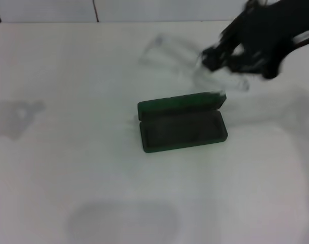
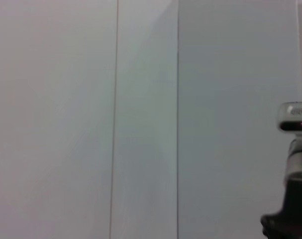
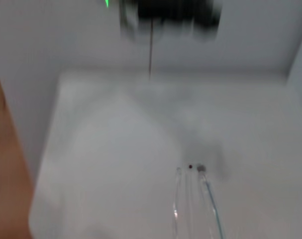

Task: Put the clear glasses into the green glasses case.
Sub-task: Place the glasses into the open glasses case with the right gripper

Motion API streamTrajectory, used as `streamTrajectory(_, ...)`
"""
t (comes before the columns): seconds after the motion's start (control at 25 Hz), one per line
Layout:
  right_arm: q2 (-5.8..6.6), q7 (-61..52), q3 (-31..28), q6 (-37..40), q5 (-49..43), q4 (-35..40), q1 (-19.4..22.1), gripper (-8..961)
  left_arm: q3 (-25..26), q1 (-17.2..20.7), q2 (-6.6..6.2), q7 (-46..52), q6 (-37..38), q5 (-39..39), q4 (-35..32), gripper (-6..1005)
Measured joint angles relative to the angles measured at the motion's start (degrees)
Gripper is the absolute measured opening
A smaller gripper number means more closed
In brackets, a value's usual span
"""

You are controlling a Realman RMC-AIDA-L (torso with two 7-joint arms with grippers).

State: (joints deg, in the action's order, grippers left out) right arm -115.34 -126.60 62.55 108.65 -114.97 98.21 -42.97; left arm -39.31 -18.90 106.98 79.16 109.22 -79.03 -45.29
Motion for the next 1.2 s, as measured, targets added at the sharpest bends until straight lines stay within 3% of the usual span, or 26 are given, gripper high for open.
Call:
streamTrajectory(0.16, 0.44, 5.1, -13.1, 3.3, 9.7, -5.9, 2.4, 78, 1.1, -0.5, -0.32, 0.2, 1.6, 0.6, -0.4, 48)
streamTrajectory(0.24, 1.55, 7.0, -18.4, 4.5, 15.0, -11.1, 3.8, 78, 2.0, -0.5, -0.41, 0.1, 2.8, 0.6, -0.8, 48)
streamTrajectory(0.4, 4.08, 8.8, -22.2, 4.7, 22.9, -19.3, 6.4, 79, 2.3, -0.5, -0.43, -0.7, 4.3, 0.6, -1.4, 49)
streamTrajectory(0.6, 5.74, 10.4, -23.0, 4.2, 27.8, -26.5, 8.4, 79, 2.4, 0.0, -0.45, -2.6, 6.1, 0.6, -1.8, 49)
streamTrajectory(1.2, 3.40, 11.0, -19.5, 3.8, 27.3, -25.3, 7.1, 81, 2.2, 0.1, -0.37, -3.1, 6.3, -0.1, -1.6, 48)
